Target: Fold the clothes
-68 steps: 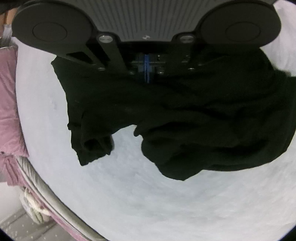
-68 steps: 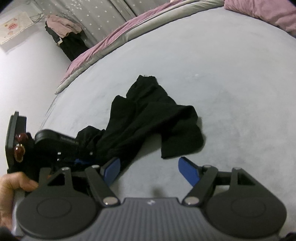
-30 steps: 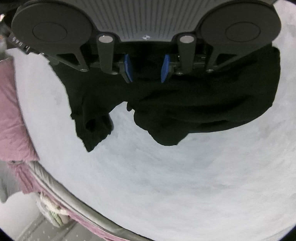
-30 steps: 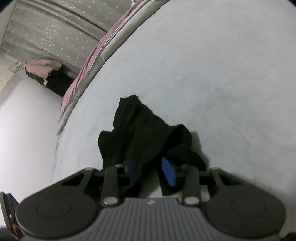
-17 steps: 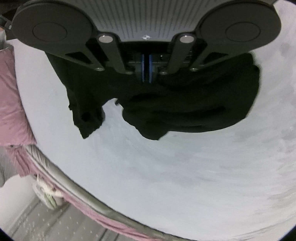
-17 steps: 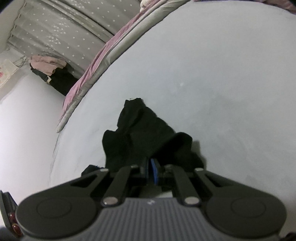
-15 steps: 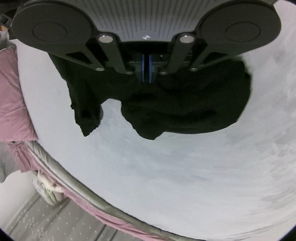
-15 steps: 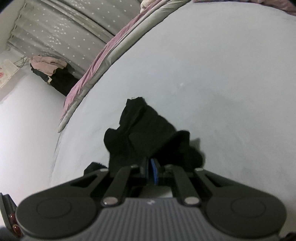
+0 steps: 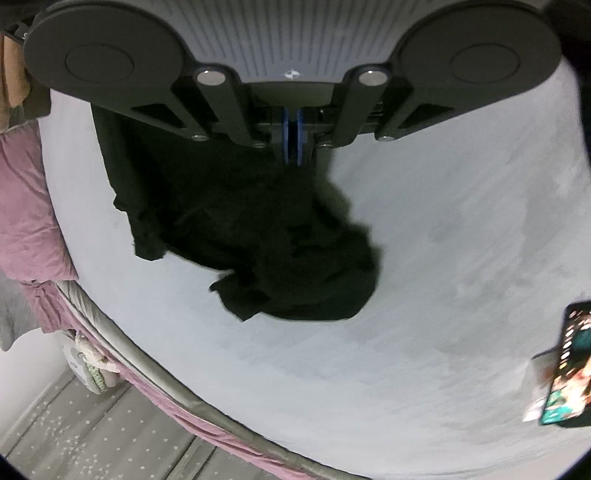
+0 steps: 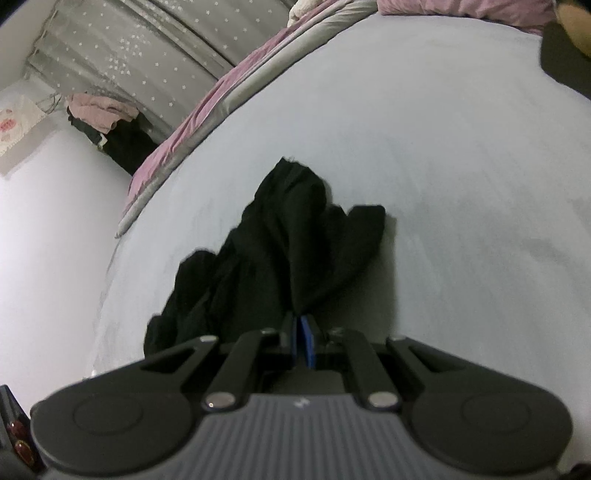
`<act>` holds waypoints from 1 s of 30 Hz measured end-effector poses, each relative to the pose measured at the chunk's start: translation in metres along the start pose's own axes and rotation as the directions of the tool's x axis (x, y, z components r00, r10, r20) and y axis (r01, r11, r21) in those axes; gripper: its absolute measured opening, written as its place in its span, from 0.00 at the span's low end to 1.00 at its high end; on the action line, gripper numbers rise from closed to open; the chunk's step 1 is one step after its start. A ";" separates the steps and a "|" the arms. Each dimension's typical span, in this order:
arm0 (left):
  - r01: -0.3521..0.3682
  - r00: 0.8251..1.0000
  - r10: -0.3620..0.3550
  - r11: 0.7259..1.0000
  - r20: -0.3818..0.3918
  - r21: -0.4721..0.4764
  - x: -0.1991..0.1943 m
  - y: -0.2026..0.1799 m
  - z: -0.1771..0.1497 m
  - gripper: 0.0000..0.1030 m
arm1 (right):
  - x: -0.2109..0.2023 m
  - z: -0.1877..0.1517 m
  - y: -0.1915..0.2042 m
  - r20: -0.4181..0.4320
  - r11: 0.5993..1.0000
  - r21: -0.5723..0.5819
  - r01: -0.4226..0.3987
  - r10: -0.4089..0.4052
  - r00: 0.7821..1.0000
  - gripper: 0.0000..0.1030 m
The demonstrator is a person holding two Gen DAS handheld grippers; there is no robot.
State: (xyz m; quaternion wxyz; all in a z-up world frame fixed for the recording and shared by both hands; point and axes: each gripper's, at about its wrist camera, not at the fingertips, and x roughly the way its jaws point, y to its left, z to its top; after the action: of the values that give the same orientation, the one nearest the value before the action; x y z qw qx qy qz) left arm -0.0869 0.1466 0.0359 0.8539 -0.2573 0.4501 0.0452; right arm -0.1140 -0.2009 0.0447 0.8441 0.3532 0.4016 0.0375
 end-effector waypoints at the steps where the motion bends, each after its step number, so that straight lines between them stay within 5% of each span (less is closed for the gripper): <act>1: -0.002 1.000 0.002 1.000 -0.001 0.002 -0.004 0.005 -0.005 0.03 | -0.005 -0.008 -0.001 -0.003 1.000 -0.004 0.002 -0.002 1.000 0.05; 16: 0.004 1.000 -0.005 1.000 -0.027 -0.010 -0.033 0.069 -0.059 0.03 | -0.040 -0.102 0.014 -0.041 0.992 -0.116 0.046 -0.051 0.998 0.05; 30: 0.029 0.998 -0.026 0.998 -0.064 0.048 -0.022 0.093 -0.071 0.03 | -0.034 -0.129 0.007 -0.093 0.981 -0.138 0.138 -0.152 0.984 0.05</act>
State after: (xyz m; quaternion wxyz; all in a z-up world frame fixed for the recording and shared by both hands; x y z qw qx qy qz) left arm -0.1816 0.1969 -0.0163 0.8458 -0.2439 0.4744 0.0140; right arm -0.2265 -0.1349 0.0160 0.8441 0.2641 0.4661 0.0203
